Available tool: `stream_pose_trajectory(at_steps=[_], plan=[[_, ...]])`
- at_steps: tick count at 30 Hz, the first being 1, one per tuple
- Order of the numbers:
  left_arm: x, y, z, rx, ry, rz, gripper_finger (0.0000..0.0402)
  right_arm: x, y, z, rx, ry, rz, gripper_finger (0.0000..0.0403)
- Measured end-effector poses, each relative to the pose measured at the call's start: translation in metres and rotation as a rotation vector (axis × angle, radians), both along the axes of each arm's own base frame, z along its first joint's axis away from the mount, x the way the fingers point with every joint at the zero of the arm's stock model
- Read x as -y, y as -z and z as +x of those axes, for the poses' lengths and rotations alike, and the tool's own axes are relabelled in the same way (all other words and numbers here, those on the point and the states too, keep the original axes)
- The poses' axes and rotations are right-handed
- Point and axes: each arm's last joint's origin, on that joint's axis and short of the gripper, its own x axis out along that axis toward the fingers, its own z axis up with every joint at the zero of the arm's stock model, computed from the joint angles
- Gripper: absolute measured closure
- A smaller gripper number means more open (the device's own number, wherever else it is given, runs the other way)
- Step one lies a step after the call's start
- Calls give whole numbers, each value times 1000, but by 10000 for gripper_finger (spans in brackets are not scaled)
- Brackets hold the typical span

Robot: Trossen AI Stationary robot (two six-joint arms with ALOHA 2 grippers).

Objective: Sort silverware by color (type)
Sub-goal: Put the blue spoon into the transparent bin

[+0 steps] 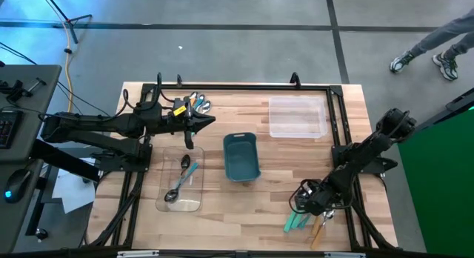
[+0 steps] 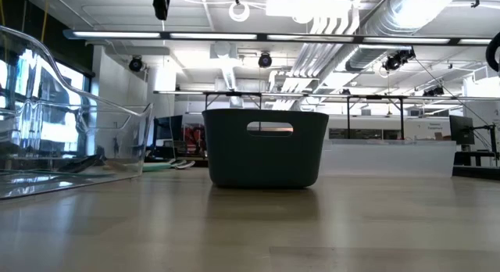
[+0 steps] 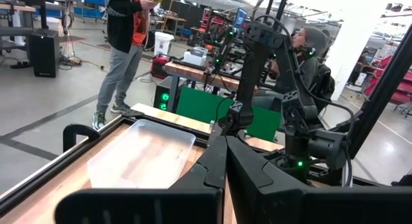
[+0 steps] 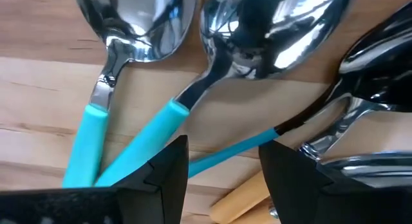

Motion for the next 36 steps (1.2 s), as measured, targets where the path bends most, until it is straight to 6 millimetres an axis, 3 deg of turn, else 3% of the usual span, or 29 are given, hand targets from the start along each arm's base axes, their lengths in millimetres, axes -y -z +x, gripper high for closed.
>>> stream_pose_trajectory(at_steps=[5,13,30,36], plan=[[0,0,0,0,-2,0,401,4,1,1,-25,8,-15,251],[0,-1,0,11,-3,0,401,7,2,-1,-41,-15,-38,391],[0,-1,0,8,-3,12,401,9,-2,-1,6,-8,-52,400],[0,-2,-1,19,-3,1,401,16,-23,-5,83,5,-98,401]])
